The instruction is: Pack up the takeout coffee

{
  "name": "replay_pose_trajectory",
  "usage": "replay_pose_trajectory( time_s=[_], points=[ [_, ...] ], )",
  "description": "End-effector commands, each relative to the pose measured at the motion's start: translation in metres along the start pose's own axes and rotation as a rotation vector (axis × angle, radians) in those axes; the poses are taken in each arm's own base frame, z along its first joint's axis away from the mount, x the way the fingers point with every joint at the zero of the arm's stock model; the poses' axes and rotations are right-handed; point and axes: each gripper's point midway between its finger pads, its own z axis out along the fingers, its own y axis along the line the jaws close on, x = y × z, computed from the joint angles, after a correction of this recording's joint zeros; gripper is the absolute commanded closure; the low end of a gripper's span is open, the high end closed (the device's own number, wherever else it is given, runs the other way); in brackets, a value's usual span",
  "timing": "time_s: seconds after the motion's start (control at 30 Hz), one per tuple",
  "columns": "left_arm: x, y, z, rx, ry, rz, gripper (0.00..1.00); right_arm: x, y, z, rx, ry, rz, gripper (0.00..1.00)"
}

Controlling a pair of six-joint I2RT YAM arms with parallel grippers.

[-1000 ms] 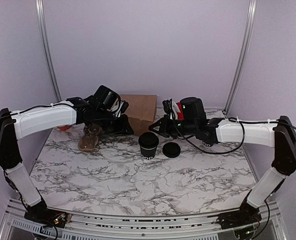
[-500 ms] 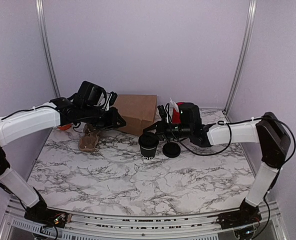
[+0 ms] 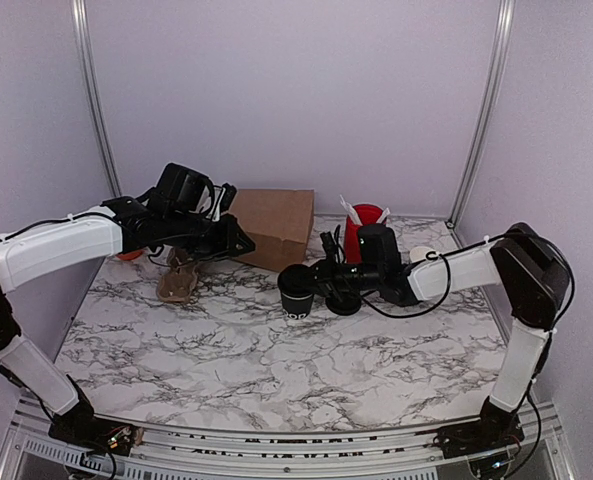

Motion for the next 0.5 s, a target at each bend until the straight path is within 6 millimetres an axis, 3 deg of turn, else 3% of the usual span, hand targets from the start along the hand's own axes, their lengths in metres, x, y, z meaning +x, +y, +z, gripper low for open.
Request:
replay_pose_trajectory(
  time_s=[0.0, 0.2, 0.47],
  points=[
    [0.004, 0.000, 0.007, 0.019, 0.013, -0.002, 0.89, 0.008, -0.033, 0.002, 0.035, 0.005, 0.087, 1.00],
    [0.006, 0.002, 0.007, 0.016, 0.012, -0.001, 0.89, -0.002, -0.013, -0.002, 0.013, -0.014, 0.050, 1.00],
    [0.006, 0.001, 0.007, 0.022, 0.013, -0.001, 0.89, -0.031, 0.049, -0.015, -0.075, -0.062, -0.054, 1.00]
  ],
)
